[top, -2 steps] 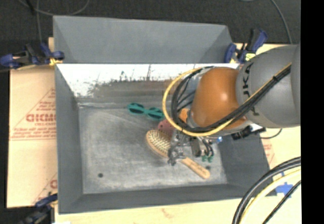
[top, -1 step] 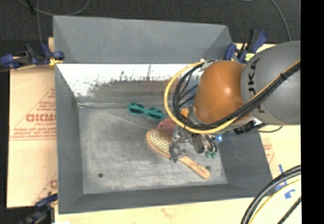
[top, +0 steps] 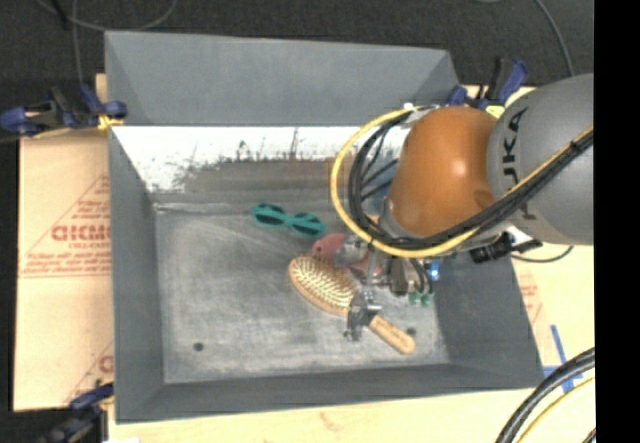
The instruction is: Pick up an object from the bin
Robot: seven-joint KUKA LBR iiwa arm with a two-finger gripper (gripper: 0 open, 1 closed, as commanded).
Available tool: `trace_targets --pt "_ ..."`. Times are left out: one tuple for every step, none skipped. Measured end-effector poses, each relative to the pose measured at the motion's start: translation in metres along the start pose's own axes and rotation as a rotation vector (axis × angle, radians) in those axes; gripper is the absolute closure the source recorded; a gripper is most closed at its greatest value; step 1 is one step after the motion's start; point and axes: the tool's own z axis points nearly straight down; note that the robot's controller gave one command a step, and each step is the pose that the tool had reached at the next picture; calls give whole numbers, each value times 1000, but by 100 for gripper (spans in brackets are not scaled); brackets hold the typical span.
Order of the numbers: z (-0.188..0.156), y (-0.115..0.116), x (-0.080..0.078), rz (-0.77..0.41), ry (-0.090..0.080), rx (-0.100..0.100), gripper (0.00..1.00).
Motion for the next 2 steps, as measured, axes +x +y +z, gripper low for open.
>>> trace_targets --pt "0 0 0 0 0 0 0" --pt "85 3 -40 38 -43 -4 100"
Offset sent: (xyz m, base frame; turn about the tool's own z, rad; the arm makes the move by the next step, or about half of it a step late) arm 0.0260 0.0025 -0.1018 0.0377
